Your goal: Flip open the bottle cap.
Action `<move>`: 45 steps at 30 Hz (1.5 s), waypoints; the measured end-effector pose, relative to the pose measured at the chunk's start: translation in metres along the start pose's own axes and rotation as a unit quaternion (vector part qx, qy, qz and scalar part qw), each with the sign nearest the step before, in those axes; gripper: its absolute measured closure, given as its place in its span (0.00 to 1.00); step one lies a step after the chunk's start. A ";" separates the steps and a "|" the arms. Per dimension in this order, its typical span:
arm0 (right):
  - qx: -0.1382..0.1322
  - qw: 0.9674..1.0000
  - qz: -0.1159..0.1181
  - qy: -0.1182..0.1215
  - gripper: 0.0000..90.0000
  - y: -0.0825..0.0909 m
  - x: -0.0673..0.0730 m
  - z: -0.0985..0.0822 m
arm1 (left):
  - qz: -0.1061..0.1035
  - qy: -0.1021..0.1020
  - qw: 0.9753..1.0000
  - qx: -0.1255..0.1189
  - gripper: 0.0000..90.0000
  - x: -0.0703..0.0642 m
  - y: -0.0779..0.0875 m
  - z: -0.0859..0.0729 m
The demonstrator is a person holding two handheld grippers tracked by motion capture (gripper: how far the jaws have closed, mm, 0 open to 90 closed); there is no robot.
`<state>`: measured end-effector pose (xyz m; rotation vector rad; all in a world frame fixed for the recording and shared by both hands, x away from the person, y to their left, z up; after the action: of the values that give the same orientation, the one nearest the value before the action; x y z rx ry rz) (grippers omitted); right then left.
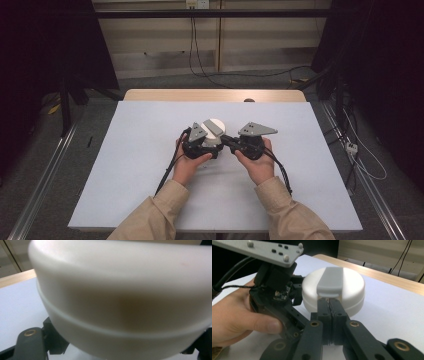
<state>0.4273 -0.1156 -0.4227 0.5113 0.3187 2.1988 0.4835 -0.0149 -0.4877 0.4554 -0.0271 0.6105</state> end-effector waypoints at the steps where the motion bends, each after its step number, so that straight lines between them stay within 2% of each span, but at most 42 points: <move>1: 0.000 1.000 0.000 0.000 0.98 0.000 0.000 0.000 | 0.000 0.000 1.000 -0.001 0.21 0.000 0.000 0.000; 20: -0.007 1.000 -0.006 0.012 0.98 -0.008 0.004 0.025 | 0.000 0.006 1.000 -0.001 0.21 0.000 0.000 0.000; 45: -0.007 1.000 -0.020 0.023 0.98 -0.020 0.002 0.039 | 0.000 0.007 1.000 -0.001 0.21 0.000 -0.001 0.000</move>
<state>0.4580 -0.0993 -0.3956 0.4431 0.3357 2.1751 0.4839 -0.0155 -0.4877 0.4495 -0.0147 0.6140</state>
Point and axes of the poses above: each handheld gripper's, and its own axes: y roughly backward along the jaws, z roughly out of its top, x roughly to its left, the point moved 7 cm from there along -y, roughly forward along the jaws, and after that the axes turned 11 degrees about -y, right-handed, at the moved point
